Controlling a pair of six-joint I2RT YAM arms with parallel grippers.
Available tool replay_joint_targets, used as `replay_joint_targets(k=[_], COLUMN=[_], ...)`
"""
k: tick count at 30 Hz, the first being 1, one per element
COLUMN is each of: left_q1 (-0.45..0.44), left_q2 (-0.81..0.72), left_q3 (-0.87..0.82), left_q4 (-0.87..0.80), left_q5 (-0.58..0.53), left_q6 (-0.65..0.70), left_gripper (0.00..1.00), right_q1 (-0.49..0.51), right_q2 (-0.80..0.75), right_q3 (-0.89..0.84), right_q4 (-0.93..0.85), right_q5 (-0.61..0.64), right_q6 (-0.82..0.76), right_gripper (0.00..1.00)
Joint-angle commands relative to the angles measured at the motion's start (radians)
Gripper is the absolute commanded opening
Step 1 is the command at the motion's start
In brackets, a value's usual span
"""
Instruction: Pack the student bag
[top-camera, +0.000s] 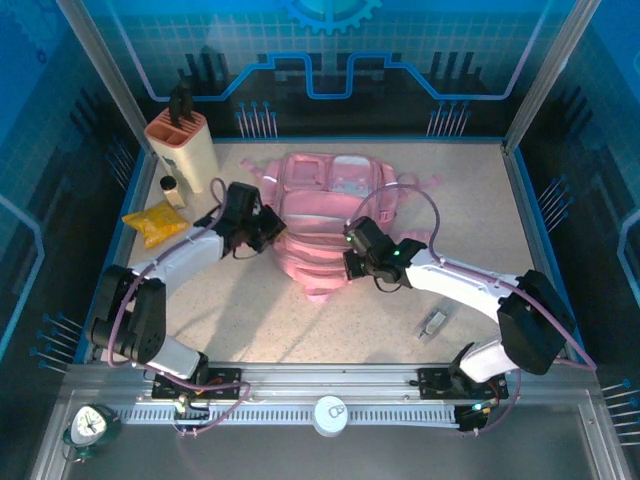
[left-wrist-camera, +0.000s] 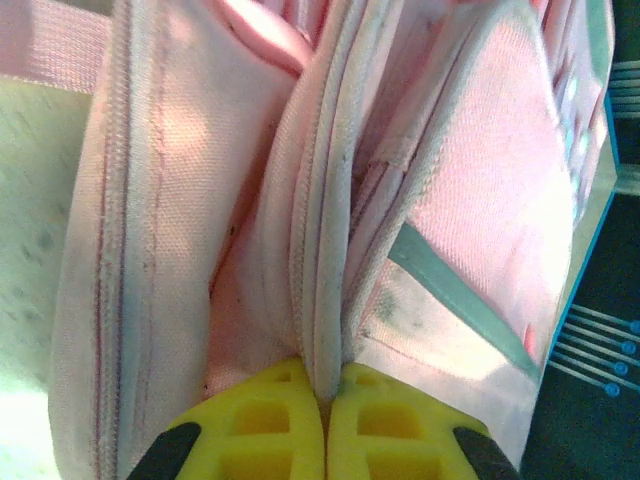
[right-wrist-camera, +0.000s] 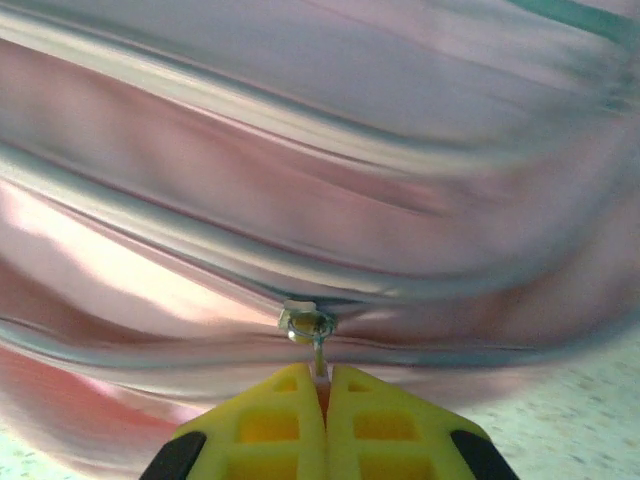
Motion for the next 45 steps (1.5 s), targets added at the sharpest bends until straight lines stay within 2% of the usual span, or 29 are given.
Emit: replay_joint_targets(k=[1,2,3,4,5,6,8,11,14,18,23,28,30,33,35,36,39,41,45], left_q1=[0.097,0.106,0.108,0.106,0.098,0.088,0.059,-0.012,-0.127,-0.276,-0.314,-0.330,-0.329,-0.313,-0.278,-0.261,-0.175,-0.081,0.070], left_q2=[0.079,0.098,0.103,0.096,0.076,0.051,-0.014,-0.125,-0.203,-0.173,-0.040,0.032,0.041,0.036,0.012,-0.007,-0.080,-0.118,-0.130], left_q3=[0.112,0.130,0.134,0.125,0.110,0.092,0.042,-0.112,-0.243,-0.280,-0.172,-0.133,-0.129,-0.102,-0.114,-0.131,-0.174,-0.160,-0.130], left_q4=[-0.009,-0.006,0.019,0.056,0.079,0.074,0.031,0.083,0.146,0.221,0.204,0.170,0.156,0.057,0.020,0.021,0.018,-0.034,-0.084], left_q5=[-0.081,-0.072,-0.053,-0.037,-0.034,-0.046,-0.099,-0.117,-0.186,-0.250,-0.276,-0.357,-0.403,-0.463,-0.466,-0.464,-0.440,-0.384,-0.274], left_q6=[0.129,0.107,0.087,0.075,0.063,0.058,0.032,-0.123,-0.307,-0.483,-0.515,-0.532,-0.522,-0.474,-0.448,-0.433,-0.325,-0.184,-0.009], left_gripper=[0.00,0.00,0.00,0.08,0.24,0.34,0.46,0.51,0.55,0.58,0.57,0.50,0.38,0.15,0.02,0.00,0.00,0.00,0.00], right_q1=[0.030,0.068,0.088,0.090,0.084,0.084,0.087,0.089,0.089,0.089,0.088,0.085,0.088,0.085,0.075,0.068,0.038,-0.001,-0.090], right_q2=[-0.009,-0.001,0.011,0.022,0.034,0.042,0.056,0.088,0.103,0.099,0.101,0.113,0.124,0.126,0.117,0.110,0.098,0.103,0.137], right_q3=[0.052,0.084,0.105,0.116,0.121,0.120,0.111,0.102,0.088,0.059,0.046,0.047,0.058,0.059,0.050,0.046,0.019,-0.001,0.001], right_q4=[-0.167,-0.157,-0.131,-0.106,-0.077,-0.043,0.010,0.043,0.052,0.068,0.086,0.104,0.086,0.046,0.019,0.007,-0.019,-0.029,0.063], right_q5=[0.125,0.151,0.124,0.069,0.009,-0.025,-0.064,-0.087,-0.086,-0.081,-0.074,-0.054,-0.008,0.063,0.099,0.113,0.182,0.239,0.248], right_q6=[-0.059,-0.072,-0.073,-0.058,-0.034,-0.019,0.003,0.012,0.011,0.011,0.005,-0.009,-0.024,-0.044,-0.052,-0.055,-0.075,-0.082,-0.133], right_gripper=[0.00,0.00,0.00,0.00,0.00,0.00,0.00,0.00,0.00,0.00,0.00,0.00,0.00,0.00,0.00,0.00,0.00,0.00,0.00])
